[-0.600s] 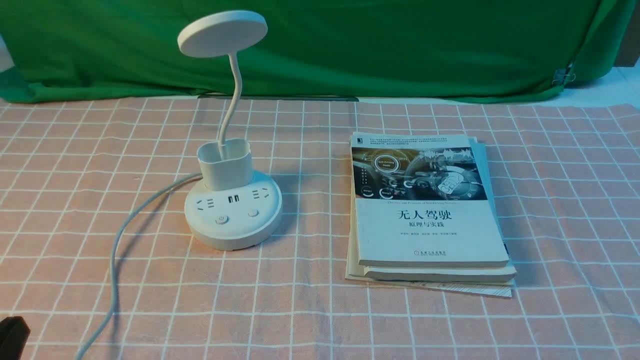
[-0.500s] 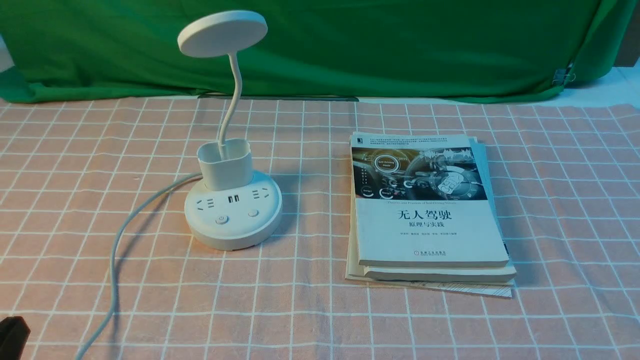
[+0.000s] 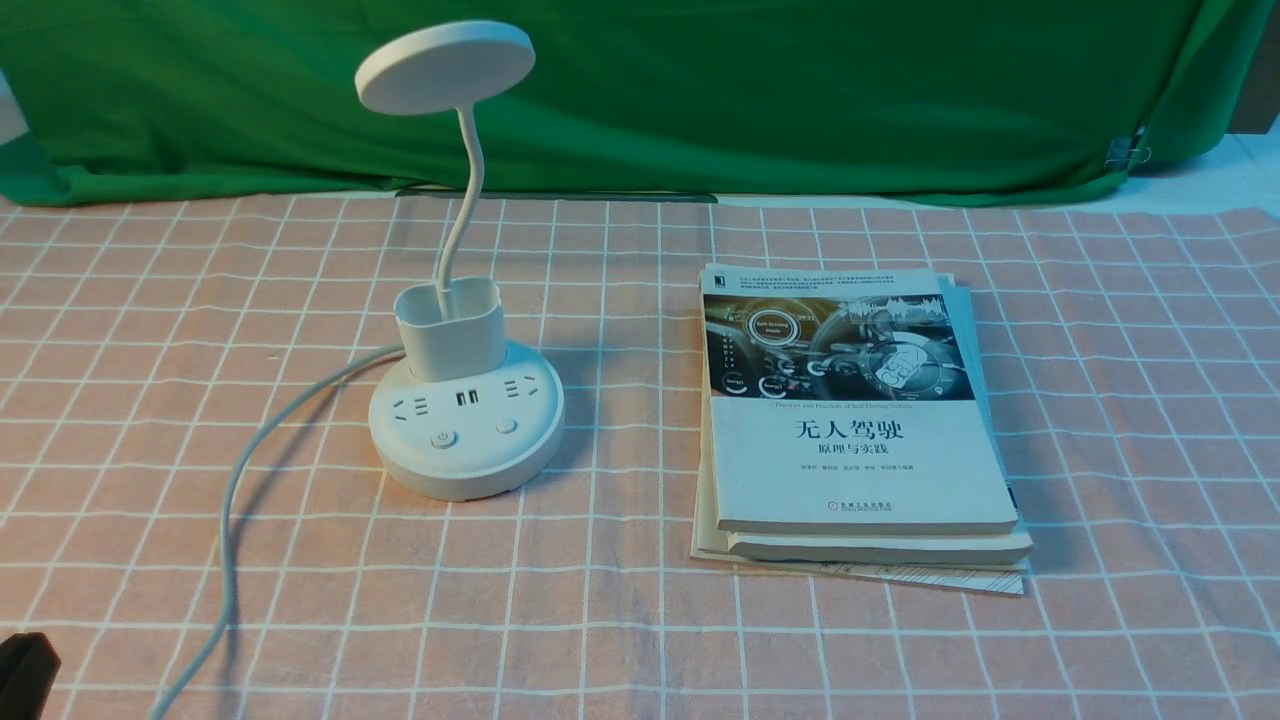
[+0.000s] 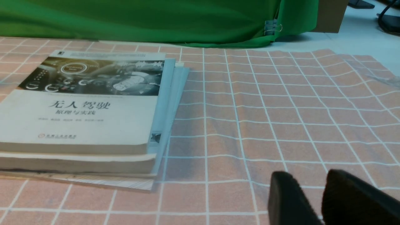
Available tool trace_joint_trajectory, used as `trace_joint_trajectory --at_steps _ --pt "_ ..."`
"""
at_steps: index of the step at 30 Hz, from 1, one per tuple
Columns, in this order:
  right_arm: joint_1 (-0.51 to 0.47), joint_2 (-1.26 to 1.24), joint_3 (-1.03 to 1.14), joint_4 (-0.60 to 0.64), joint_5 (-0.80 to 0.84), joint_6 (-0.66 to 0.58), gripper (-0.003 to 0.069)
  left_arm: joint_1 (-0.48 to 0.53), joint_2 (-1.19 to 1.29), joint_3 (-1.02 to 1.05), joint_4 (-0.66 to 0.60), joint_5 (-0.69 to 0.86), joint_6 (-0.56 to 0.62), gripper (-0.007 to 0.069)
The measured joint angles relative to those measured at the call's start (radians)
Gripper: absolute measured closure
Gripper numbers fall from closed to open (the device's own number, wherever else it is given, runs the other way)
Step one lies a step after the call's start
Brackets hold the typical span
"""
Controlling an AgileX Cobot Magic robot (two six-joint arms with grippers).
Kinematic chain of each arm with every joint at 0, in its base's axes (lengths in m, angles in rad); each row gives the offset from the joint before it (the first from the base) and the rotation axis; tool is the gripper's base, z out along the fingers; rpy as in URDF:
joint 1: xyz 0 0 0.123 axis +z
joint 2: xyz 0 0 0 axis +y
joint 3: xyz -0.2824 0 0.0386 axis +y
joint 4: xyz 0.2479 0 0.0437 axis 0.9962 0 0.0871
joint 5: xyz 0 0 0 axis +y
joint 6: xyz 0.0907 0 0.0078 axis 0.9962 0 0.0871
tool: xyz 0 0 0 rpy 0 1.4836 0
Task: Turn on the table lamp on the pink coffee tablecloth with your hand.
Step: 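Press the power button on the lamp base to turn the lamp on with the left gripper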
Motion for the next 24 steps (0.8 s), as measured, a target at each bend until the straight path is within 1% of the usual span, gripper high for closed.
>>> trace_joint_trajectory --at_steps 14,19,20,21,23,24 --pt "0.000 0.000 0.000 0.000 0.000 0.000 0.0418 0.000 0.000 0.000 0.019 0.000 0.012 0.0622" --pt "0.000 0.000 0.000 0.000 0.000 0.000 0.0418 0.000 0.000 0.000 0.028 -0.029 0.019 0.0622" --pt "0.000 0.000 0.000 0.000 0.000 0.000 0.0418 0.000 0.000 0.000 0.036 -0.055 0.027 0.0622" --pt "0.000 0.000 0.000 0.000 0.000 0.000 0.0418 0.000 0.000 0.000 0.050 -0.125 0.027 0.0622" --pt "0.000 0.000 0.000 0.000 0.000 0.000 0.0418 0.000 0.000 0.000 0.064 -0.185 0.027 0.0622" --pt "0.000 0.000 0.000 0.000 0.000 0.000 0.0418 0.000 0.000 0.000 0.074 -0.315 0.027 0.0622"
